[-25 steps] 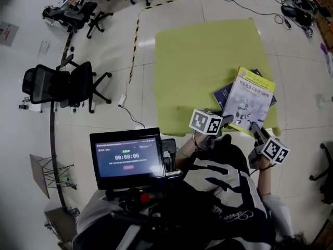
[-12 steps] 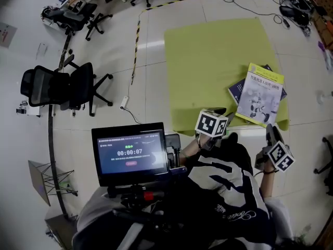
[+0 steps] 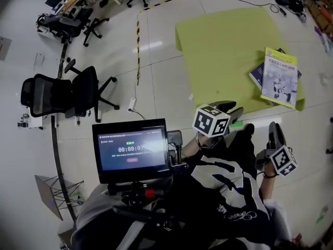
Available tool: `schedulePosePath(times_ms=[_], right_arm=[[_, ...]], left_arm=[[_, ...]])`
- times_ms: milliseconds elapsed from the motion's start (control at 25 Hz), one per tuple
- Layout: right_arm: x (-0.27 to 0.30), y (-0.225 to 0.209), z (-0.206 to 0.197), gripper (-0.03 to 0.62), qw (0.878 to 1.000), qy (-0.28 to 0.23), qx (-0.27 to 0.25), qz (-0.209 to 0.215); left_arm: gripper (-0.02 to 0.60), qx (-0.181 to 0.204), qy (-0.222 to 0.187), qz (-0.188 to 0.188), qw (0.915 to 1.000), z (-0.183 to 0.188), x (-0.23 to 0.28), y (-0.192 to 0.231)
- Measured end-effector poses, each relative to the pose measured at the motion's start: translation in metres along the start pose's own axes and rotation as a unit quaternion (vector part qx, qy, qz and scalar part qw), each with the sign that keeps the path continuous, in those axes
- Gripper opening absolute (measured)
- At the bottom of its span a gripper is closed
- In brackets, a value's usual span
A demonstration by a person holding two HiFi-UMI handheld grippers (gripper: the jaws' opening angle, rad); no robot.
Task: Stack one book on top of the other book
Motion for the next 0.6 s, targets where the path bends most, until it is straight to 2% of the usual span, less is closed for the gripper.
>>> schedulePosePath(times_ms=[120, 320, 480, 600], right_arm=[[-0.011, 0.027, -0.026, 0.104, 1.000, 0.012, -0.013, 0.020], [-0.027, 0.058, -0.039, 0.097, 0.998, 0.018, -0.028, 0.045], [-0.033, 0.066, -0.049, 0.083, 0.998, 0.026, -0.036, 0.044], [-0.038, 0.071, -0.054, 0.074, 0.997, 0.030, -0.040, 0.050]], left_arm=[[0.148, 0.007, 0.003, -0.019, 0.9998, -0.012, -0.011, -0.008], [0.080, 0.004, -0.006, -0.030, 0.9995, -0.022, -0.023, -0.019], [0.010, 0.000, -0.020, -0.022, 0.9996, -0.027, -0.033, -0.018], [0.005, -0.012, -0.030, -0.017, 0.9993, -0.033, -0.038, -0.016]])
Point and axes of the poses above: the fingertips, and each gripper's own axes: x forward along the fingers, y to its left, z out of its top, the point moved 2 cm from there along -x, backward along the fingers
